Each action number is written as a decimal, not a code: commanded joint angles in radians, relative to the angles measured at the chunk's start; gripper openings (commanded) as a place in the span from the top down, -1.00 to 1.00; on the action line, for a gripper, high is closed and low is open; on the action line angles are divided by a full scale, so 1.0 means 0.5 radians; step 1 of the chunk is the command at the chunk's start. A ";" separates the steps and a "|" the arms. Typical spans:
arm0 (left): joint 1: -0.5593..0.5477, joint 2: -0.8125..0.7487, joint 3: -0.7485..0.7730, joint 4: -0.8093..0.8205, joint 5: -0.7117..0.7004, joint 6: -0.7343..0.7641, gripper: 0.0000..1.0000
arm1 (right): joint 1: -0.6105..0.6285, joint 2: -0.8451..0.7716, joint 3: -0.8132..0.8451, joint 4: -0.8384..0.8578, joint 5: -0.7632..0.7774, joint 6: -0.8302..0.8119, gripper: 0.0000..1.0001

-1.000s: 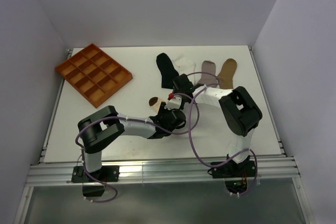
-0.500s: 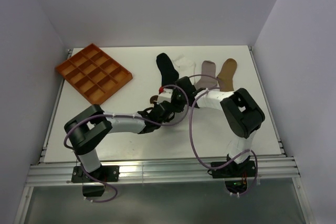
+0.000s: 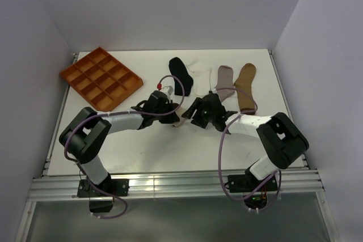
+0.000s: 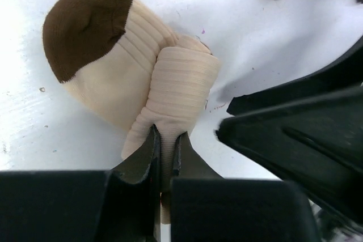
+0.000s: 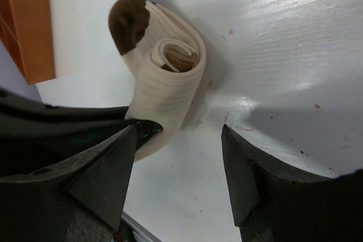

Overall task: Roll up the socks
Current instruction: Roll the sock at the center of the board.

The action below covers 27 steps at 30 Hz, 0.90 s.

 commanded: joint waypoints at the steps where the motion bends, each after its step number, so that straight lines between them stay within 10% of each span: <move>1: 0.074 0.093 0.069 -0.194 0.353 -0.093 0.99 | -0.004 -0.110 -0.085 0.292 0.103 -0.011 -0.38; 27: 0.298 0.379 0.229 -0.280 0.930 -0.345 0.99 | 0.002 0.258 -0.319 0.826 0.137 0.277 -0.24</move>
